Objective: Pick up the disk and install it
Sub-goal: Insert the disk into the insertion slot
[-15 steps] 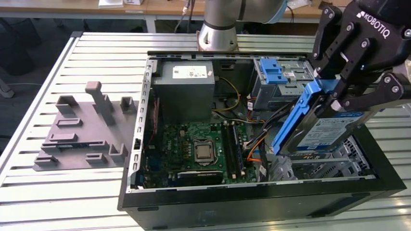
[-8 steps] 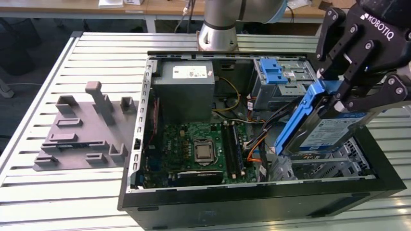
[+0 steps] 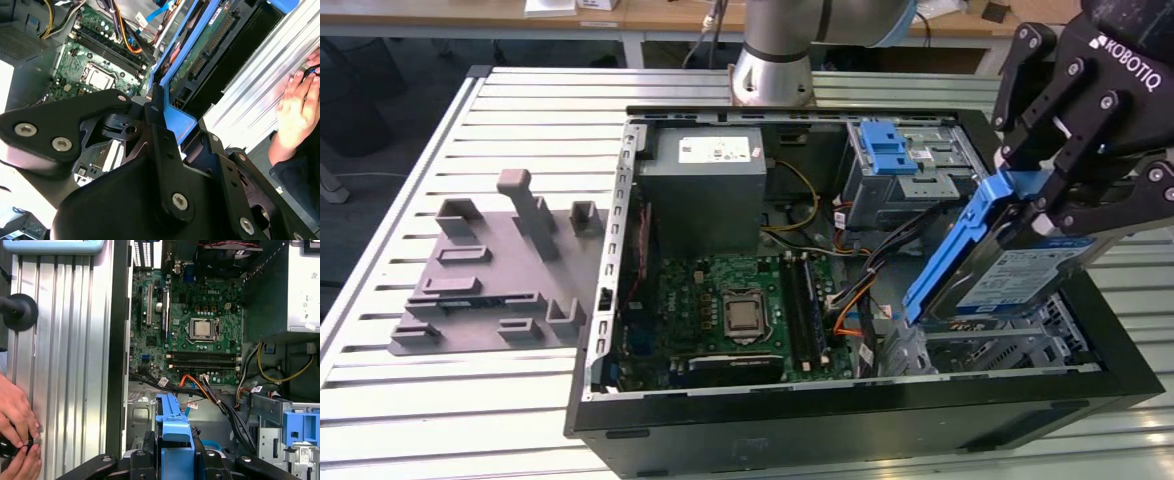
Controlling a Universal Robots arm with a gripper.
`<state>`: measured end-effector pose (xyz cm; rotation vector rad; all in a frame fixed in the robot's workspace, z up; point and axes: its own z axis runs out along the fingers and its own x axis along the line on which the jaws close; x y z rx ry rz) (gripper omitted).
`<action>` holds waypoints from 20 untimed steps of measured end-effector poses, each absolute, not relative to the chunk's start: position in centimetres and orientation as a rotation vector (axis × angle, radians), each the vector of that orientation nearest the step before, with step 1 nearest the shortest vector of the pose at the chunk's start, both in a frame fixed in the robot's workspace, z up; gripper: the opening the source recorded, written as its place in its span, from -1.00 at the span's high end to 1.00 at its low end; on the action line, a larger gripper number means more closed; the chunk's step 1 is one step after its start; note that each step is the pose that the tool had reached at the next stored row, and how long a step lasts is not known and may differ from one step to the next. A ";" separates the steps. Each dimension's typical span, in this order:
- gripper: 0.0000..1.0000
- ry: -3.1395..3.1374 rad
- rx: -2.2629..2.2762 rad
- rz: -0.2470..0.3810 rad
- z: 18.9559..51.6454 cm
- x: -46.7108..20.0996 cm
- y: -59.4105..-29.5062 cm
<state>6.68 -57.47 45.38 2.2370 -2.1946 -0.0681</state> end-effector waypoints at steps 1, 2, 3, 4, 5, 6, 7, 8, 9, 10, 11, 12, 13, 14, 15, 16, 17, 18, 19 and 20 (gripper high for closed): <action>0.27 -2.194 2.237 -0.068 45.3 6.8 -57.5; 0.27 -2.194 2.237 -0.068 45.3 6.9 -57.4; 0.27 -2.195 2.237 -0.068 45.2 7.0 -57.4; 0.27 -2.195 2.237 -0.068 45.1 7.1 -57.4; 0.27 -2.195 2.237 -0.068 45.1 7.2 -57.4; 0.27 -2.195 2.237 -0.068 45.0 7.3 -57.3; 0.27 -2.195 2.237 -0.068 44.9 7.5 -57.3; 0.27 -2.195 2.237 -0.068 44.9 7.6 -57.3; 0.27 -2.195 2.237 -0.068 44.8 7.7 -57.3; 0.27 -2.195 2.237 -0.068 44.7 7.8 -57.3; 0.27 -2.195 2.237 -0.068 44.7 7.9 -57.3; 0.27 -2.196 2.235 -0.068 44.6 7.9 -57.3; 0.27 -2.198 2.234 -0.068 44.6 8.0 -57.3; 0.27 -2.199 2.233 -0.068 44.5 8.1 -57.3; 0.27 -2.199 2.233 -0.068 44.5 8.2 -57.3; 0.27 -2.199 2.233 -0.068 44.4 8.2 -57.3; 0.27 -2.199 2.233 -0.068 44.4 8.3 -57.3; 0.27 -2.200 2.232 -0.068 44.3 8.3 -57.3; 0.27 -2.200 2.232 -0.069 44.3 8.3 -57.3; 0.27 -2.201 2.231 -0.069 44.2 8.3 -57.3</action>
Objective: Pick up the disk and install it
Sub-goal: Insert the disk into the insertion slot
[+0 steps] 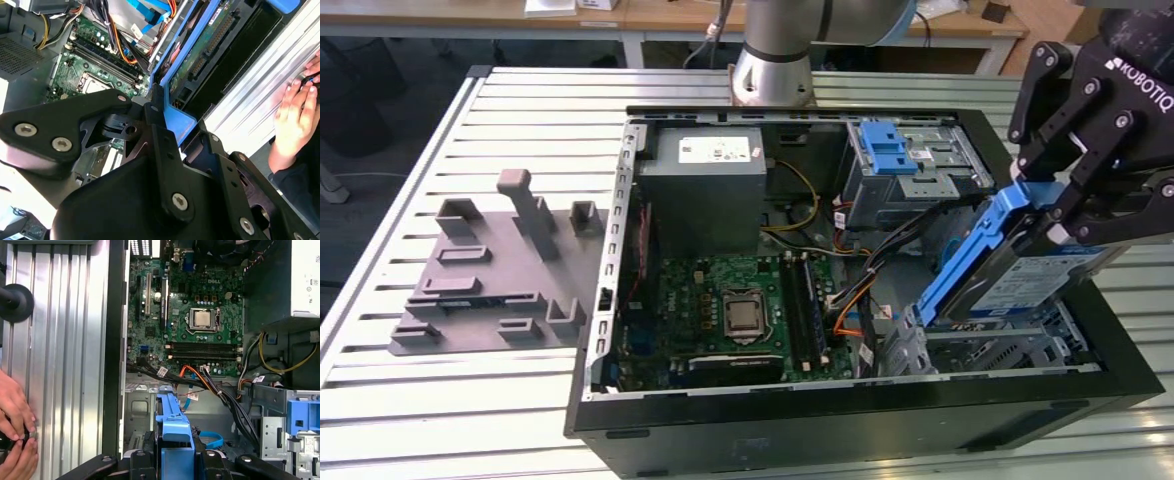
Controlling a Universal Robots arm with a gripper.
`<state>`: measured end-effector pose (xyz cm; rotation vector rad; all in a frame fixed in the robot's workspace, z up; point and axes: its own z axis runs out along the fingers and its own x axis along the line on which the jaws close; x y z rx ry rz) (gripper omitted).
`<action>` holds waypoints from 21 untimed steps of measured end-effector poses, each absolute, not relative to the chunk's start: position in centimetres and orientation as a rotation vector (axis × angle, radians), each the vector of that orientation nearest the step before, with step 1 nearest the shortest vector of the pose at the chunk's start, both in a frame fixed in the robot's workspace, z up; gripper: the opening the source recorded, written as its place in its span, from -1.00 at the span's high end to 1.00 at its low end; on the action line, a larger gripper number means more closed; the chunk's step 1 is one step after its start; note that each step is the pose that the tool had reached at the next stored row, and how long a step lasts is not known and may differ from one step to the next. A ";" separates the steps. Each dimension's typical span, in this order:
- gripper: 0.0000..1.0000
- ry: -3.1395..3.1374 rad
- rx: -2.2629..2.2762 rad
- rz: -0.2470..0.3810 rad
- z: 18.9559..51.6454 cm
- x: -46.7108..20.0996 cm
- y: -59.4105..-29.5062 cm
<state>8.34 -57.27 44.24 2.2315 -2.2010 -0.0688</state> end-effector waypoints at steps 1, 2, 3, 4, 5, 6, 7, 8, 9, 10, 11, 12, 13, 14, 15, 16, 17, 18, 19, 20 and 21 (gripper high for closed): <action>0.27 -2.202 2.231 -0.069 44.2 8.3 -57.3; 0.27 -2.203 2.230 -0.069 44.1 8.3 -57.3; 0.27 -2.204 2.228 -0.069 44.1 8.3 -57.3; 0.27 -2.206 2.226 -0.069 44.0 8.3 -57.3; 0.27 -2.207 2.226 -0.069 43.9 8.3 -57.3; 0.27 -2.207 2.226 -0.069 43.8 8.3 -57.3; 0.27 -2.208 2.226 -0.069 43.8 8.3 -57.3; 0.27 -2.207 2.225 -0.069 43.7 8.3 -57.3; 0.27 -2.208 2.225 -0.069 43.6 8.3 -57.3; 0.27 -2.208 2.225 -0.069 43.5 8.3 -57.3; 0.27 -2.208 2.225 -0.069 43.2 8.3 -57.3; 0.27 -2.208 2.225 -0.069 43.2 8.3 -57.3; 0.27 -2.208 2.226 -0.069 43.1 8.3 -57.3; 0.27 -2.208 2.226 -0.069 43.1 8.3 -57.3; 0.27 -2.208 2.226 -0.068 43.0 8.3 -57.3; 0.27 -2.208 2.226 -0.068 42.9 8.3 -57.3; 0.27 -2.208 2.226 -0.068 42.8 8.3 -57.3; 0.27 -2.208 2.226 -0.068 42.7 8.3 -57.3; 0.27 -2.208 2.226 -0.067 42.5 8.3 -57.3; 0.27 -2.208 2.226 -0.067 42.4 8.3 -57.3; 0.27 -2.209 2.227 -0.067 42.2 8.3 -57.3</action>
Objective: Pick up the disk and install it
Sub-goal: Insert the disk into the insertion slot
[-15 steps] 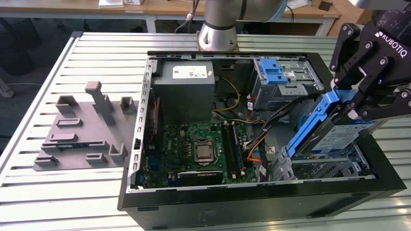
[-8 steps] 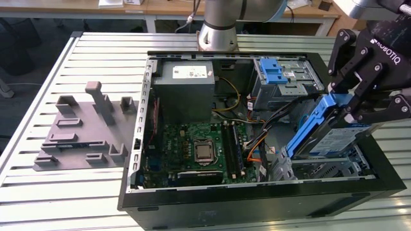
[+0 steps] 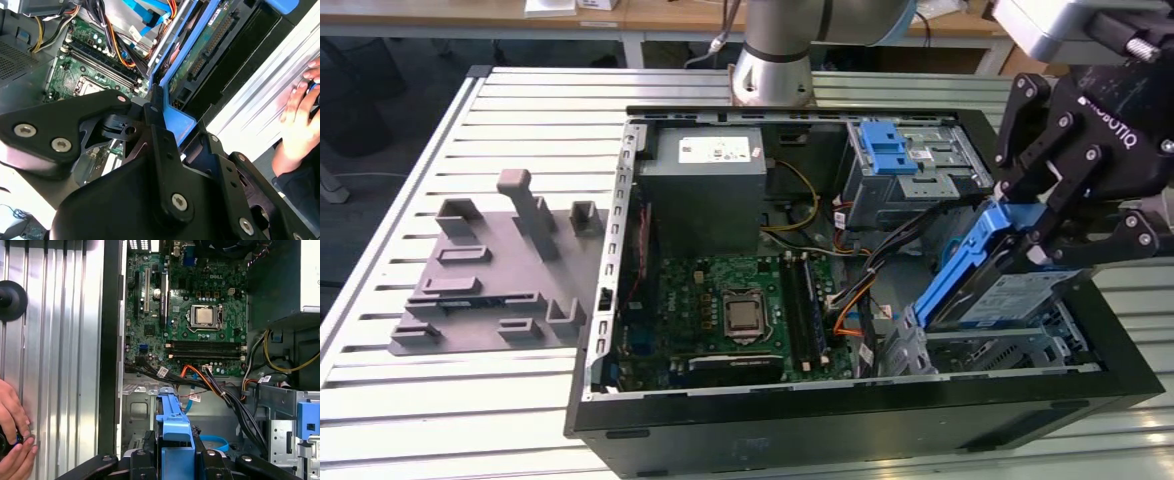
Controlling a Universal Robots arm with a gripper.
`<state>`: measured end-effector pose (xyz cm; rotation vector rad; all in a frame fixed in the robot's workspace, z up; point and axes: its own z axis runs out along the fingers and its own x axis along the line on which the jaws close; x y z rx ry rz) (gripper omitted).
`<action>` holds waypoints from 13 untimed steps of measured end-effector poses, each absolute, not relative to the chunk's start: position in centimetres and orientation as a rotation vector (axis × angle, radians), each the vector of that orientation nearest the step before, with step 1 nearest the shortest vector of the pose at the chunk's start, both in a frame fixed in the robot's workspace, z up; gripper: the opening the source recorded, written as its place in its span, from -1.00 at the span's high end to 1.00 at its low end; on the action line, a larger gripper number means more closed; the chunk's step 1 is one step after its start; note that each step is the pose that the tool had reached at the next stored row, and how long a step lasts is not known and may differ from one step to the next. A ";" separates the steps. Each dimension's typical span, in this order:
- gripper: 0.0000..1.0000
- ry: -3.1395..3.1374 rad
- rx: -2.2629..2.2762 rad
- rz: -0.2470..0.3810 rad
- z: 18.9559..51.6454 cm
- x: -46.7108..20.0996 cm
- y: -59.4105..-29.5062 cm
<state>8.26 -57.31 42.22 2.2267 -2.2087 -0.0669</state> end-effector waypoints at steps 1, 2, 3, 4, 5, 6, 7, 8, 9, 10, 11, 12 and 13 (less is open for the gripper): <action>0.27 -2.209 2.227 -0.066 42.1 8.2 -57.3; 0.27 -2.209 2.227 -0.066 41.9 8.2 -57.3; 0.27 -2.209 2.227 -0.066 41.8 8.2 -57.3; 0.27 -2.209 2.227 -0.065 41.6 8.2 -57.3; 0.27 -2.209 2.228 -0.065 41.5 8.2 -57.3; 0.25 -2.209 2.227 -0.064 41.3 8.2 -57.3; 0.13 -2.209 2.228 -0.064 41.2 8.2 -57.3; 0.13 -2.210 2.228 -0.064 41.0 8.2 -57.3; 0.13 -2.210 2.228 -0.065 40.8 8.2 -57.3; 0.00 -2.210 2.228 -0.064 40.6 8.2 -57.3; 0.00 -2.210 2.228 -0.064 40.4 8.2 -57.3; 0.00 -2.210 2.228 -0.065 40.2 8.2 -57.3; 0.04 -2.210 2.228 -0.064 40.1 8.2 -57.3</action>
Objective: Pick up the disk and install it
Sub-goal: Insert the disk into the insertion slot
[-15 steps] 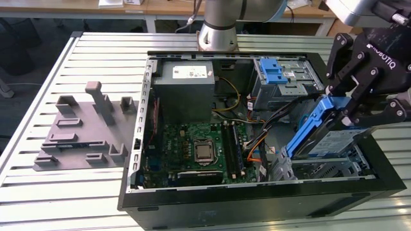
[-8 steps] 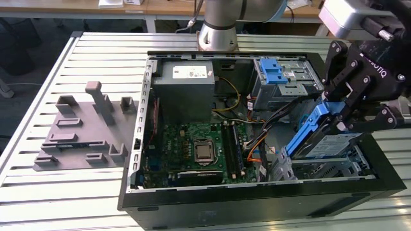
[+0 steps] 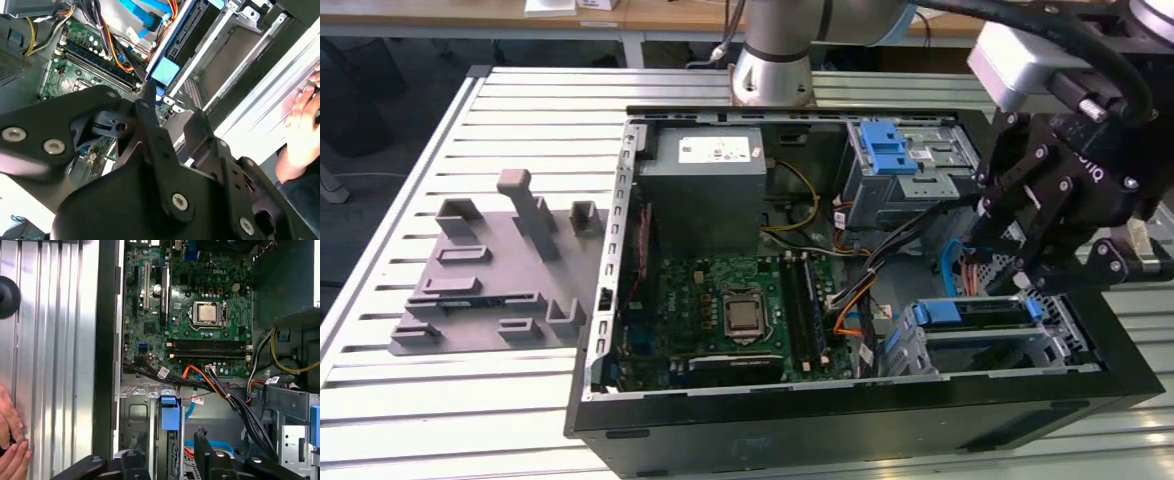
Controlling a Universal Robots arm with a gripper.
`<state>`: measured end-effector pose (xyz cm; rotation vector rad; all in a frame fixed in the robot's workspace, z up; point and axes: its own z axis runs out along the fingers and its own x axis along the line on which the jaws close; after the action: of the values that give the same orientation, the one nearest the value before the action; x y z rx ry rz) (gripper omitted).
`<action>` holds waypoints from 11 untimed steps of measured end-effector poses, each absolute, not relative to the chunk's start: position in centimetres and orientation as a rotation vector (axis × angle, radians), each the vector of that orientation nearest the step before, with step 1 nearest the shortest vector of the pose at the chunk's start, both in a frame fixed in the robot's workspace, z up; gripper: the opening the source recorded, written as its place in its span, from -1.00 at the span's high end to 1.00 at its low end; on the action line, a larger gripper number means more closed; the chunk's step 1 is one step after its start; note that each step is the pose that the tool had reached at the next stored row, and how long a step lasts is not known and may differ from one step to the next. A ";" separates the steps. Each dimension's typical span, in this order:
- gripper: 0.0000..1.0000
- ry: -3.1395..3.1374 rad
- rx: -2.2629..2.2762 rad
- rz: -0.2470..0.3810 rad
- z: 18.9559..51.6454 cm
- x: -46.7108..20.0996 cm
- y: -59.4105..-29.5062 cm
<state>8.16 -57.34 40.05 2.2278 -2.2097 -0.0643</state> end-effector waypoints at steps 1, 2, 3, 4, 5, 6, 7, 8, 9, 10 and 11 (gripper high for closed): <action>0.04 -2.210 2.228 -0.064 39.9 8.2 -57.3; 0.15 -2.210 2.228 -0.064 39.7 8.2 -57.3; 0.27 -2.210 2.228 -0.064 39.5 8.2 -57.3; 0.39 -2.210 2.228 -0.063 39.3 8.2 -57.3; 0.39 -2.210 2.228 -0.063 39.1 8.2 -57.3; 0.51 -2.210 2.228 -0.063 39.0 8.2 -57.3; 0.51 -2.210 2.228 -0.062 38.8 8.2 -57.3; 0.62 -2.210 2.228 -0.062 38.6 8.2 -57.3; 0.74 -2.210 2.228 -0.062 38.4 8.2 -57.3; 0.74 -2.210 2.228 -0.062 38.2 8.2 -57.3; 0.79 -2.210 2.228 -0.062 38.1 8.2 -57.3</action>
<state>8.16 -57.34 38.06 2.2281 -2.2100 -0.0616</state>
